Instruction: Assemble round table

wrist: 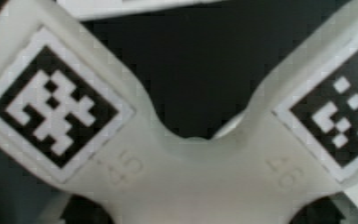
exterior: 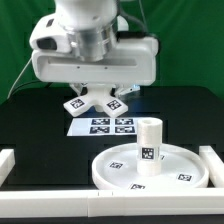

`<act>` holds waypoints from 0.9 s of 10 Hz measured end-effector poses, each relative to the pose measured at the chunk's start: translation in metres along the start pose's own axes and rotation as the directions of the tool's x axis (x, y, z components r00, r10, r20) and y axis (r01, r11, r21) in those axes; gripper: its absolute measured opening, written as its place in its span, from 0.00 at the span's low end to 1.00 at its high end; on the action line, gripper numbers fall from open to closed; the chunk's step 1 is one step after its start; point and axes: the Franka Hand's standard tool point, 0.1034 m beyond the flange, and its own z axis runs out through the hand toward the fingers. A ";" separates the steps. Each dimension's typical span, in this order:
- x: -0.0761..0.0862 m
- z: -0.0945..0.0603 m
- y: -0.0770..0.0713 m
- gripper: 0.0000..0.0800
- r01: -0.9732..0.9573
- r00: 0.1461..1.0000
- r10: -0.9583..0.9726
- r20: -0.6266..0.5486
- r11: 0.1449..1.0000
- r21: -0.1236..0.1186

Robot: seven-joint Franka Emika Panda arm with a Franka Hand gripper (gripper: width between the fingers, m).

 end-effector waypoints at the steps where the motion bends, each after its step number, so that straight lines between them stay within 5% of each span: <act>1: 0.003 0.001 0.001 0.56 -0.001 0.997 0.001 -0.073 1.000 0.003; 3: 0.006 0.001 0.000 0.56 0.003 0.980 -0.002 -0.198 1.000 0.003; 5: 0.016 -0.018 -0.029 0.56 0.001 0.938 0.000 -0.345 1.000 0.003; 7: 0.024 -0.033 -0.055 0.56 -0.003 0.928 0.003 -0.372 1.000 0.000; 9: 0.025 -0.033 -0.055 0.56 0.002 0.928 -0.003 -0.373 1.000 -0.003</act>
Offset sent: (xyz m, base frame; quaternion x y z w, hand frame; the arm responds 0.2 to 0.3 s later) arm 0.0000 0.0000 0.0000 0.0000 0.1938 0.0000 0.9810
